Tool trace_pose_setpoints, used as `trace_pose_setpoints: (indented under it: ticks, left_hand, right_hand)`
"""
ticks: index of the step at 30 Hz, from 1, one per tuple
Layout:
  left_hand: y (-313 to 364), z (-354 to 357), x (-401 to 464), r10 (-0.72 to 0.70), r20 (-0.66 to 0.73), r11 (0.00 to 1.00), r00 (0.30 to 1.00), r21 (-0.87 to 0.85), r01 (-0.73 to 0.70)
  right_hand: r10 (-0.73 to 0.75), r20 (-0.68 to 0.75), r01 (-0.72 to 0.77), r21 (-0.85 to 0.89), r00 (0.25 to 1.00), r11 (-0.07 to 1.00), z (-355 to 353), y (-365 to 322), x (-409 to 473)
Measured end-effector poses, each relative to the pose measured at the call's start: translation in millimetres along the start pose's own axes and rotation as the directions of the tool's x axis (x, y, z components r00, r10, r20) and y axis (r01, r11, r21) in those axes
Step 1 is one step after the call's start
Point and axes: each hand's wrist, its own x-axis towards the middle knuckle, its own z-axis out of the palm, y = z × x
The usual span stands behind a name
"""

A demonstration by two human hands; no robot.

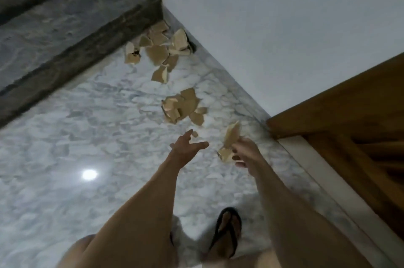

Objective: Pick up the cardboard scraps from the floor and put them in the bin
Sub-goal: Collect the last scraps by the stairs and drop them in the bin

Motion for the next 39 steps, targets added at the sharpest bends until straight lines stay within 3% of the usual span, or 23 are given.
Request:
trace_pose_setpoints:
  ticks: [3,6,8,11,13,18,23,27,30,33,35,37,39]
  left_hand:
    - [-41.0,31.5,95.6,0.050,-0.007,0.964,0.999,0.262,-0.046]
    - [-74.6,51.5,175.8,0.155,-0.071,0.797,0.985,0.598,-0.082]
    - [-92.9,56.8,218.0,0.208,-0.104,0.698,0.973,0.712,-0.073]
    - [-116.7,59.2,261.1,0.332,-0.147,0.571,0.932,0.817,-0.074]
    - [-126.4,60.7,273.8,0.456,-0.169,0.508,0.874,0.856,-0.099]
    - [-125.7,66.1,272.8,0.456,-0.253,0.634,0.853,0.765,-0.112]
    - [-117.8,73.6,265.6,0.399,-0.295,0.697,0.868,0.713,-0.077]
    - [-89.8,82.2,251.9,0.294,-0.328,0.897,0.898,0.418,-0.141]
    - [-59.8,91.4,246.3,0.160,-0.247,0.987,0.956,0.043,-0.154]
    - [-41.3,100.5,235.8,0.024,-0.145,0.968,0.989,-0.245,-0.060]
    - [-39.8,101.5,230.9,0.015,-0.042,0.950,0.999,-0.313,-0.027]
    - [-42.7,98.8,227.7,0.035,0.063,0.967,0.997,-0.253,-0.018]
    - [-46.6,93.5,229.0,0.074,0.068,0.965,0.995,-0.256,-0.055]
  right_hand:
    - [-0.026,-0.001,0.026,-0.035,1.000,0.999,3.1,43.7,97.0]
    - [-0.085,-0.107,0.076,-0.083,0.991,0.994,17.2,68.4,178.0]
    - [-0.162,-0.241,0.139,-0.109,0.957,0.984,28.6,79.9,217.7]
    - [-0.029,-0.310,-0.008,-0.119,0.950,0.993,48.5,95.0,252.3]
    - [-0.058,-0.393,-0.010,-0.168,0.918,0.986,58.6,101.7,264.9]
    - [-0.056,-0.506,-0.054,-0.201,0.861,0.978,63.7,105.9,276.5]
    - [-0.147,-0.369,0.102,-0.137,0.918,0.985,49.7,114.2,288.9]
    - [-0.121,-0.259,0.156,0.117,0.958,0.981,33.6,109.9,279.2]
    - [-0.228,-0.057,0.235,0.237,0.972,0.943,24.6,95.3,259.9]
    - [-0.357,0.112,0.334,0.184,0.927,0.925,24.0,80.8,244.5]
    - [-0.383,0.176,0.364,0.133,0.907,0.922,26.8,72.4,239.2]
    - [-0.392,0.224,0.376,0.113,0.892,0.920,32.2,63.2,233.5]
    - [-0.406,0.257,0.411,0.033,0.877,0.911,39.5,56.2,228.8]
